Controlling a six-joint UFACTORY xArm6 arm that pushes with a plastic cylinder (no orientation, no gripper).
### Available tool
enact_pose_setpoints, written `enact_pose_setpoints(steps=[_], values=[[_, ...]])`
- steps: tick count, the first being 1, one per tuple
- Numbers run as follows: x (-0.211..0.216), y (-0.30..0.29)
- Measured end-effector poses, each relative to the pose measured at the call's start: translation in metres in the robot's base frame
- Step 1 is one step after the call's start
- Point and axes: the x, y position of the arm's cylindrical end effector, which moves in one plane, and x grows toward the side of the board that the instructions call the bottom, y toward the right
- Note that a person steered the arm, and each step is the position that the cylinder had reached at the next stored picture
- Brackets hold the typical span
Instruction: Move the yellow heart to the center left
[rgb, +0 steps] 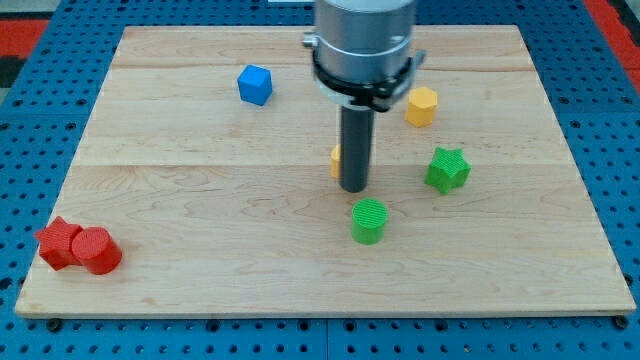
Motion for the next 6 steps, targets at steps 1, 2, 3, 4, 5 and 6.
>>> enact_pose_setpoints(steps=[1,2,3,4,5,6], values=[[-0.006,0.012],[-0.031,0.008],[-0.040,-0.010],[-0.043,-0.017],[-0.052,-0.047],[-0.052,-0.077]])
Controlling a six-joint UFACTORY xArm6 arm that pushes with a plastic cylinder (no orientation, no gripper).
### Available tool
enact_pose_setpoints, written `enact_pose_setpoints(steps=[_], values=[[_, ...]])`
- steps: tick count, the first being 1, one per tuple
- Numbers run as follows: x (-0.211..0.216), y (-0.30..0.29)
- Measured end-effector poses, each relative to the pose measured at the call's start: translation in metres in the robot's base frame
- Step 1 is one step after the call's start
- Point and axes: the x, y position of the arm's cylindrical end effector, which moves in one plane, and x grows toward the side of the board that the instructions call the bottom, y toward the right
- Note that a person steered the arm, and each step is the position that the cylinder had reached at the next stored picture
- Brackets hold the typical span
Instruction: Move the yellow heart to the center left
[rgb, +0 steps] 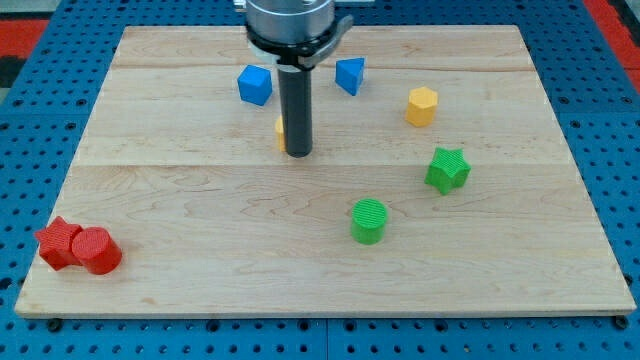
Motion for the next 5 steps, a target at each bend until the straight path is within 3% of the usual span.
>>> enact_pose_setpoints(steps=[1,2,4,5], values=[[-0.004,0.044],[-0.028,0.045],[-0.032,-0.153],[-0.032,-0.147]])
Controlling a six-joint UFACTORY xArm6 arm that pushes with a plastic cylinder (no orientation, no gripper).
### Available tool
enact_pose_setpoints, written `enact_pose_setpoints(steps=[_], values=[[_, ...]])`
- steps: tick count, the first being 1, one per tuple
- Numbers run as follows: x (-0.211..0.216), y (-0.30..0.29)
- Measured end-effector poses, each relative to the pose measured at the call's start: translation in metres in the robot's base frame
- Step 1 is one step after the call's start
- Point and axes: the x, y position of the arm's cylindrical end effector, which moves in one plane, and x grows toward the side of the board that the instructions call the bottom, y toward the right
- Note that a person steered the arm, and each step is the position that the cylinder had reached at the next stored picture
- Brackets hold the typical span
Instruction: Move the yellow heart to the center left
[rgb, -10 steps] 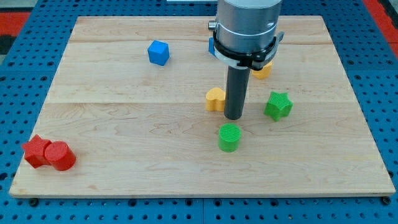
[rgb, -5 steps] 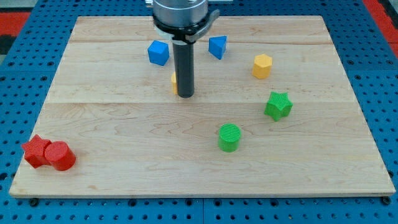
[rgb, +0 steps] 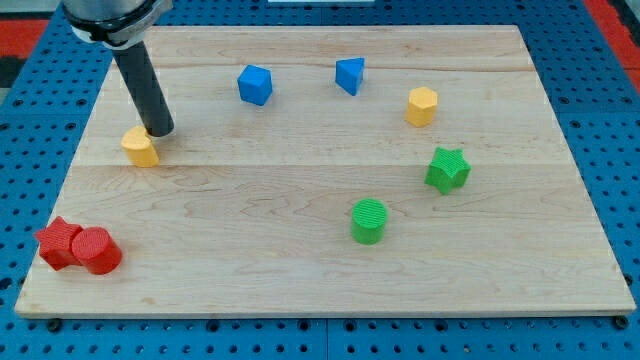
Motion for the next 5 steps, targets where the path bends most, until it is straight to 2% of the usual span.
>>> enact_pose_setpoints(steps=[1,2,3,5], values=[[0.002,0.073],[0.034,0.072],[0.046,0.027],[0.035,-0.022]])
